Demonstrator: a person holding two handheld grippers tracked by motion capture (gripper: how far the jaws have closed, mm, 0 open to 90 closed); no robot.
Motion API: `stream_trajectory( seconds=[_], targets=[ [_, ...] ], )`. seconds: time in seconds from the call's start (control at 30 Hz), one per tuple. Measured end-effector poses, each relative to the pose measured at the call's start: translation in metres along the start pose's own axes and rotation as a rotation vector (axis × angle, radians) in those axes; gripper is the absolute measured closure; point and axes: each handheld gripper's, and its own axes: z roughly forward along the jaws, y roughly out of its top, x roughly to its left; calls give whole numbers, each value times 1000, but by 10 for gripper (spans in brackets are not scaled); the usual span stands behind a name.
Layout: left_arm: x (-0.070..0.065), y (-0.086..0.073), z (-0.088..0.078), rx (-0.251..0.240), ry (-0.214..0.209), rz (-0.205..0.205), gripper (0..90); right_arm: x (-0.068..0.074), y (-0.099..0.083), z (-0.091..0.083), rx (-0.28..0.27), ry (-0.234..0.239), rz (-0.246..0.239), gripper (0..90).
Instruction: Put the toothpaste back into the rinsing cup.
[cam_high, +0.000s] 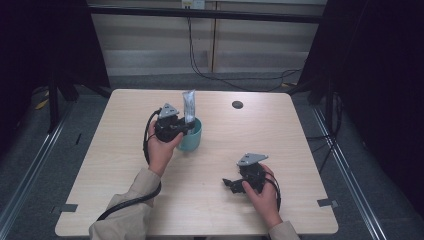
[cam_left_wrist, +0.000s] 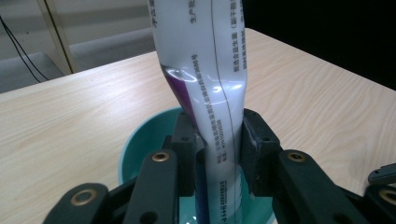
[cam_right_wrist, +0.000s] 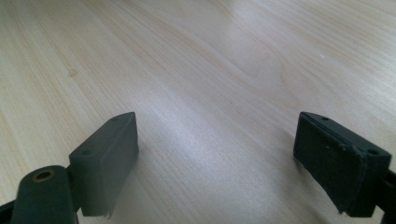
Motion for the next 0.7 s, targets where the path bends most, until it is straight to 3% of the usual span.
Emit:
stream_trajectory(
  seconds=[0.7],
  targets=[
    [1,-4,3,41,7,-8,695,0,0,0,0,0,0,135]
  ],
)
